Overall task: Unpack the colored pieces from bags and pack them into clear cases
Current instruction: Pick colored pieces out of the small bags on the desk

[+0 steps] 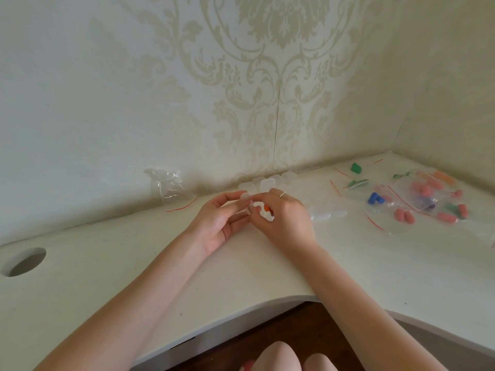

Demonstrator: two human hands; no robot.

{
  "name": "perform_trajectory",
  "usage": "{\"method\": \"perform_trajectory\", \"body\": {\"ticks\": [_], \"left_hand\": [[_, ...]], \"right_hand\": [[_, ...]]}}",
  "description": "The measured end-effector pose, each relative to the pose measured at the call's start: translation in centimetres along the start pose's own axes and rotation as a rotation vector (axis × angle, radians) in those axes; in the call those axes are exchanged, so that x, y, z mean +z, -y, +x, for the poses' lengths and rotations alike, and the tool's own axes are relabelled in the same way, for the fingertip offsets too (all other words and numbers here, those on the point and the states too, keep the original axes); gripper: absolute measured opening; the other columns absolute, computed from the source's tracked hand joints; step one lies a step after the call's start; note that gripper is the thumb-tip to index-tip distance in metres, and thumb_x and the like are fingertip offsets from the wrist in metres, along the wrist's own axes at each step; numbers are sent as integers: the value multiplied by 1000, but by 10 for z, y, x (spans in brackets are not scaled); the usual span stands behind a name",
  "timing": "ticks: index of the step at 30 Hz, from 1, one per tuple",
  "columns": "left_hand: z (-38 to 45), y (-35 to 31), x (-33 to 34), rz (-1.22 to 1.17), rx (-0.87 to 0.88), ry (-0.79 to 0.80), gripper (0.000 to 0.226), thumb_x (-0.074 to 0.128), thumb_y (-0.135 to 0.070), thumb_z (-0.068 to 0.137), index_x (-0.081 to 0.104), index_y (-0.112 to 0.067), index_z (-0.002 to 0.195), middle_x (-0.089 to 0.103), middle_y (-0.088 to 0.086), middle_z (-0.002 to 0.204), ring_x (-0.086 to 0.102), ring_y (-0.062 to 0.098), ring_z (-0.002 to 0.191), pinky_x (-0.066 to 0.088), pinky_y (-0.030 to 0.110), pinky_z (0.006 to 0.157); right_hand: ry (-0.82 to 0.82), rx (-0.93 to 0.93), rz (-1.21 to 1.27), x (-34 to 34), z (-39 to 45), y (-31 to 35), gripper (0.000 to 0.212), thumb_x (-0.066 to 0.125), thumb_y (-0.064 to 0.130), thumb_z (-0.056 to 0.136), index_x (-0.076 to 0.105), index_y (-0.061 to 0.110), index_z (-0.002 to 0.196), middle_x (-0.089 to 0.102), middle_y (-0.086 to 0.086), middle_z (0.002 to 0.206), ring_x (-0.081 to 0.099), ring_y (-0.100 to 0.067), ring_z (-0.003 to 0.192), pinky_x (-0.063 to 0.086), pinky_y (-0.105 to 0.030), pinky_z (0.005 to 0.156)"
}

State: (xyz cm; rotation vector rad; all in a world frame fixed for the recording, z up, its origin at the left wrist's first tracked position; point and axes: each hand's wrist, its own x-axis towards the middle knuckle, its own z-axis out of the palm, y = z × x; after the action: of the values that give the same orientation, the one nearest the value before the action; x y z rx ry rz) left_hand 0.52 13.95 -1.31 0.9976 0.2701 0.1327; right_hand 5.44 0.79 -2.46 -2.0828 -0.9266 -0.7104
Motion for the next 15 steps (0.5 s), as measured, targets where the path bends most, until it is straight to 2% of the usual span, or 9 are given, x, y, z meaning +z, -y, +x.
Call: {"method": "perform_trajectory", "body": {"ticks": [2, 3, 6, 8, 11, 13, 15], "left_hand": [[-1, 0, 0, 44, -1, 14, 23, 67, -5, 77, 63, -6, 100, 72, 14, 87, 72, 22, 74, 58, 26, 65], [-3, 0, 1, 75, 0, 29, 22, 66, -3, 80, 64, -6, 101, 71, 14, 89, 71, 21, 74, 59, 27, 68], [-8, -1, 5, 127, -14, 84, 32, 68, -5, 80, 63, -1, 112, 68, 17, 102, 71, 26, 88, 58, 31, 79], [-10, -5, 5, 88, -77, 121, 35, 67, -4, 77, 62, -2, 112, 68, 19, 108, 70, 32, 93, 59, 30, 74], [-13, -9, 2, 40, -188, 224, 31, 52, -3, 87, 60, -2, 117, 66, 24, 113, 67, 37, 99, 59, 30, 73], [-14, -9, 1, 67, -212, 274, 35, 52, -3, 88, 57, -3, 123, 65, 22, 117, 66, 36, 102, 58, 30, 78], [-13, -8, 2, 29, -196, 263, 44, 60, -5, 80, 56, -2, 124, 64, 20, 120, 65, 36, 104, 58, 31, 80]], "right_hand": [[-16, 22, -45, -1, 0, -1, 28, 51, 36, 80, 72, 19, 84, 56, 9, 66, 56, -17, 56, 33, -19, 53], [-5, 79, -47, -3, 1, -4, 26, 52, 34, 81, 72, 18, 88, 56, 7, 69, 56, -18, 59, 34, -21, 54], [71, 228, 37, -5, 4, -14, 18, 55, 24, 91, 70, 18, 98, 51, 9, 76, 47, -13, 68, 34, -26, 60], [54, 253, 106, -4, 5, -15, 17, 54, 20, 94, 70, 17, 100, 52, 8, 74, 43, -10, 66, 36, -27, 61], [54, 339, 249, -4, 10, -16, 18, 55, 21, 95, 70, 13, 101, 46, 11, 63, 41, -5, 59, 32, -14, 57], [89, 390, 308, -6, 11, -16, 21, 51, 22, 97, 69, 14, 106, 53, 7, 73, 45, -3, 65, 33, -14, 61], [77, 417, 423, -8, 9, -14, 28, 43, 17, 100, 65, 16, 116, 59, 5, 96, 52, 2, 85, 39, -13, 77]]}}
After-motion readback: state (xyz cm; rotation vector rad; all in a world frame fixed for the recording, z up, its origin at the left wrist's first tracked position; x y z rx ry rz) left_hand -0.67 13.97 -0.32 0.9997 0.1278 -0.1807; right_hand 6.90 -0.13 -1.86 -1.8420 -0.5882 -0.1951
